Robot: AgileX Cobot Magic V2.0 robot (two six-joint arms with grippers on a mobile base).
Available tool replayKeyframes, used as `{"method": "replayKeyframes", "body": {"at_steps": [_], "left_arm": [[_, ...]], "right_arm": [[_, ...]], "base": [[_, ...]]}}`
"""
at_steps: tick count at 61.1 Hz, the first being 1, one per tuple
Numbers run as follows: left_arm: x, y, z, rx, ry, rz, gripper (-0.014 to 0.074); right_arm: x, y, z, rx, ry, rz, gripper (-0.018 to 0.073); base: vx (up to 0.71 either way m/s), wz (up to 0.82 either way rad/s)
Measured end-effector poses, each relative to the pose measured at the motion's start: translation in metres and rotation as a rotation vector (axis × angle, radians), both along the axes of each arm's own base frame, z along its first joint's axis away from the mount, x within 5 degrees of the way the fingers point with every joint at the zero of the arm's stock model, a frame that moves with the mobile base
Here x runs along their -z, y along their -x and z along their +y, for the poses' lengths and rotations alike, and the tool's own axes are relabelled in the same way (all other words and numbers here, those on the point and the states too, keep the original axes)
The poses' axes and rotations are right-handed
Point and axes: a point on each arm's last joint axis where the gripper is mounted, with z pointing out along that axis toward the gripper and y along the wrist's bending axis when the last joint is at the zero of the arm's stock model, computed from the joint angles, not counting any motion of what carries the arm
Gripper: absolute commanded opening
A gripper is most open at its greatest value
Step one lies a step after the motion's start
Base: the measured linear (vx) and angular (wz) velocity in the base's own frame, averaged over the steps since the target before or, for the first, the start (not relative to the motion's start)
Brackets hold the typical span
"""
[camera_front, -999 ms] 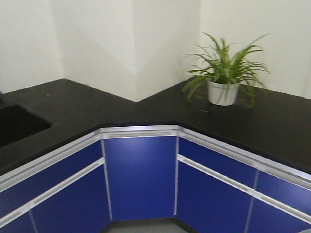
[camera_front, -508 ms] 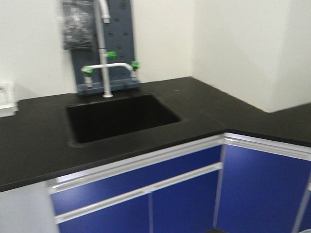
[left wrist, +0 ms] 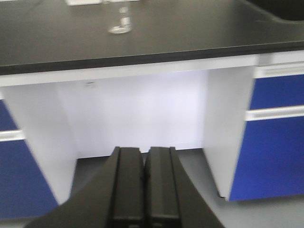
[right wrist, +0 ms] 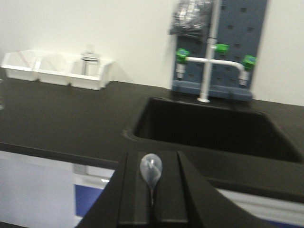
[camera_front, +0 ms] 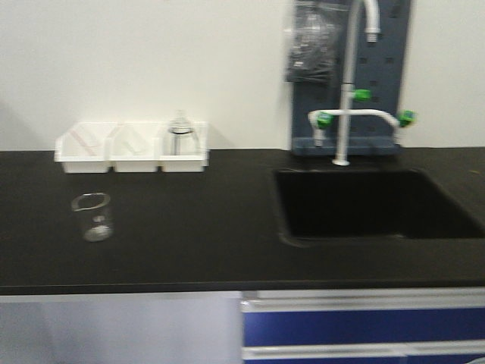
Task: Grab transparent chemical and place on left bench
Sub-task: 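Drive the base to the bench with the white bins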
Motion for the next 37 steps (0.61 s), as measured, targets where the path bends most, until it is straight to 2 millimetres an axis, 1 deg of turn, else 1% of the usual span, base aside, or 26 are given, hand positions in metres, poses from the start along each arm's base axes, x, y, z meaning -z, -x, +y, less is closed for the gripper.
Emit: {"method": "replayKeyframes", "body": {"at_steps": [10,20,37], "left_arm": [[0.0000,0.0000,0.0000,0.000,0.000,0.000,-0.0004],[0.0000,0.0000,0.0000,0.000,0.000,0.000,-0.0004],[0.0000,0.0000,0.0000,0.000,0.000,0.000,-0.0004]], "right_arm": [[0.0000,0.0000,0.0000,0.000,0.000,0.000,-0.0004],[0.0000,0.0000,0.0000,0.000,0.000,0.000,-0.0004],[0.0000,0.0000,0.0000,0.000,0.000,0.000,-0.0004]], "base": [[0.23,0.67],[0.24,0.53],[0.28,0.32]]}}
